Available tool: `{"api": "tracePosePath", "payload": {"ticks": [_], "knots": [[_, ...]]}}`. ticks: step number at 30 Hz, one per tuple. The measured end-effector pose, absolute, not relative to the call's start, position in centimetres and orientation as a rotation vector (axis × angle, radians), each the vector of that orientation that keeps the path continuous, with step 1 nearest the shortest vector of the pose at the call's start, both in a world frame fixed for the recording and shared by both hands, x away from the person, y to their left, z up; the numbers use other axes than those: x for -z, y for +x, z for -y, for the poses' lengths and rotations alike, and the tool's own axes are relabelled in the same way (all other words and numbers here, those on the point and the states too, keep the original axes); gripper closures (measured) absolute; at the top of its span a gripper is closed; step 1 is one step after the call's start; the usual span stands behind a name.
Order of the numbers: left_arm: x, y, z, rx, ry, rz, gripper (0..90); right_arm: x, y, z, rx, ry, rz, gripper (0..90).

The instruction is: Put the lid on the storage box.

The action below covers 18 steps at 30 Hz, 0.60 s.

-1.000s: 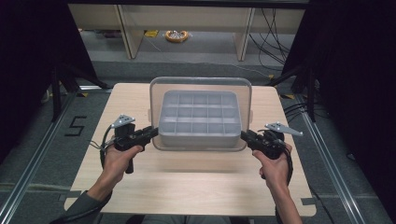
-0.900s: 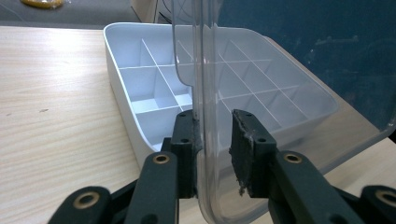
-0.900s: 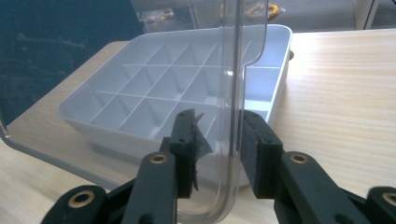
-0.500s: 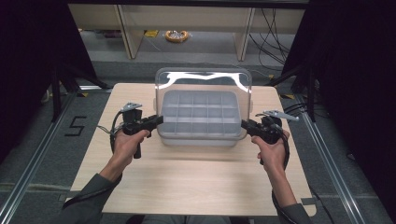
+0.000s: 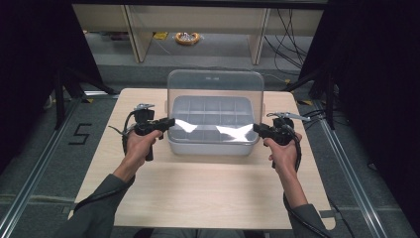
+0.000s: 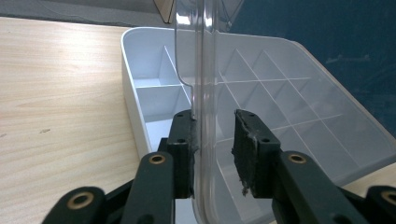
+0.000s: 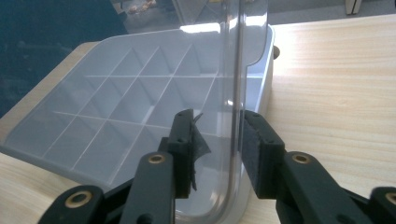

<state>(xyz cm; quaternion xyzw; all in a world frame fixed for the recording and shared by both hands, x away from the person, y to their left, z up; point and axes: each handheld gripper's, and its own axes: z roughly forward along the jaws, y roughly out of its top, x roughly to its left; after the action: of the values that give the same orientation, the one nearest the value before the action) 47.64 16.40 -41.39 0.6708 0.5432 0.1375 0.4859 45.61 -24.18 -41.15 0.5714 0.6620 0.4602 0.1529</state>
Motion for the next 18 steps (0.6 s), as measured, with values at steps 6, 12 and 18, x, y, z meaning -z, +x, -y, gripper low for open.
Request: {"api": "tracePosePath", "payload": {"ticks": [6, 12, 18], "knots": [[42.0, 48.3, -16.5, -0.317, 1.635, -1.36, 67.1, 41.7, 46.5, 24.2, -1.296, 1.606, -1.916, 67.4], [42.7, 48.8, -16.7, -0.321, 1.669, -1.372, 65.9, 42.2, 47.1, 23.7, -1.271, 1.621, -1.928, 66.9], [42.4, 49.1, -16.2, -0.302, 1.672, -1.403, 63.7, 42.1, 47.4, 23.4, -1.268, 1.681, -1.902, 64.8]]}}
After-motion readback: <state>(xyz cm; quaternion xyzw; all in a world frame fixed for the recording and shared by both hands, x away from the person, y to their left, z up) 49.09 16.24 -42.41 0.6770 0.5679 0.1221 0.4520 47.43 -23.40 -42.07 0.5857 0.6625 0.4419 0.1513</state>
